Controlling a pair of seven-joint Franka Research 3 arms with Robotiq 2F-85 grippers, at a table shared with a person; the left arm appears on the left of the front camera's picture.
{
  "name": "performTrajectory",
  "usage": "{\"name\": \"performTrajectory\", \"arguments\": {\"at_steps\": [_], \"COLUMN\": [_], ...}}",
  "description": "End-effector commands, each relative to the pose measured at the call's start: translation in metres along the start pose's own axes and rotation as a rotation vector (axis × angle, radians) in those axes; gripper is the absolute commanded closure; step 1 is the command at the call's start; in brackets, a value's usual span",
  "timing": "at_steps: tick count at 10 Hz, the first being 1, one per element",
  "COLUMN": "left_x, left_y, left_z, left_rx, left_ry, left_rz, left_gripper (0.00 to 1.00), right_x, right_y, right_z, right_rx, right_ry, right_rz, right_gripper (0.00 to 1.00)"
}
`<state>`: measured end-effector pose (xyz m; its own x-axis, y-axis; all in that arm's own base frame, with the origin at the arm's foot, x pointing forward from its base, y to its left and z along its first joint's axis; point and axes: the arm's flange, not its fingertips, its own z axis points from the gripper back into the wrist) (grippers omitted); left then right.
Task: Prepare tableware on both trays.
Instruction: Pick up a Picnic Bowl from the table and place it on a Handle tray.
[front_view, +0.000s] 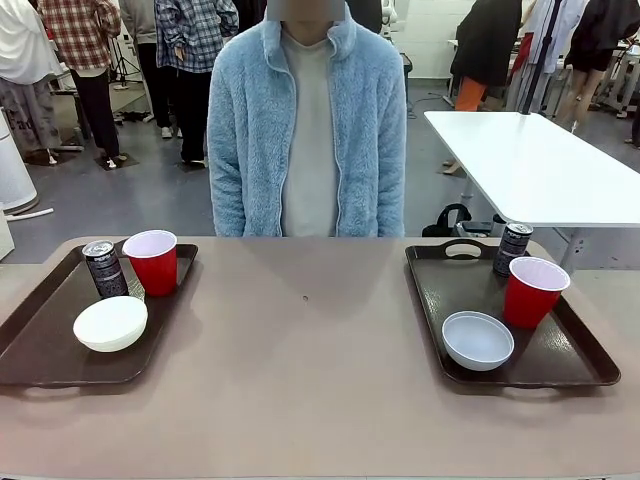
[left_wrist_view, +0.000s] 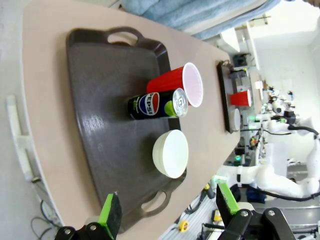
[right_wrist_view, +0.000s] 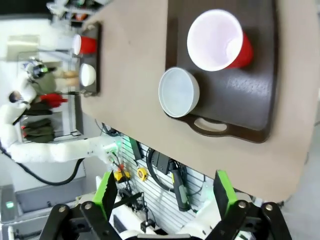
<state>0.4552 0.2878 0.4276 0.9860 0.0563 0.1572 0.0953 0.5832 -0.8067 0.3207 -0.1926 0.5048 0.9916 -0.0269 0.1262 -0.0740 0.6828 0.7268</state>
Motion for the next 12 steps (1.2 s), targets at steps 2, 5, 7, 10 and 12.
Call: {"name": "performTrajectory", "arguments": {"at_steps": [2, 5, 7, 10, 12], "left_x": [-0.002, -0.002, -0.002, -0.002, -0.002], "left_y": [-0.004, -0.004, -0.004, -0.004, -0.004], "left_z": [0.001, 0.001, 0.001, 0.001, 0.001], "left_rx": [0.018, 0.018, 0.018, 0.018, 0.018], "left_ry": [-0.001, -0.001, -0.001, -0.001, -0.001], "left_rz": [0.013, 0.013, 0.013, 0.013, 0.013], "left_gripper": [0.0, 0.0, 0.0, 0.0, 0.0], "right_x": [-0.003, -0.001, 0.004, 0.004, -0.001], "right_y": [-0.049, -0.092, -0.116, -0.133, -0.128], "right_z": [0.006, 0.028, 0.041, 0.05, 0.044], "right_rx": [0.149, 0.237, 0.277, 0.305, 0.285], "right_ry": [-0.07, -0.145, -0.2, -0.187, -0.191], "right_rz": [0.032, -0.009, -0.013, -0.038, -0.057], "right_gripper": [0.0, 0.0, 0.0, 0.0, 0.0]}}
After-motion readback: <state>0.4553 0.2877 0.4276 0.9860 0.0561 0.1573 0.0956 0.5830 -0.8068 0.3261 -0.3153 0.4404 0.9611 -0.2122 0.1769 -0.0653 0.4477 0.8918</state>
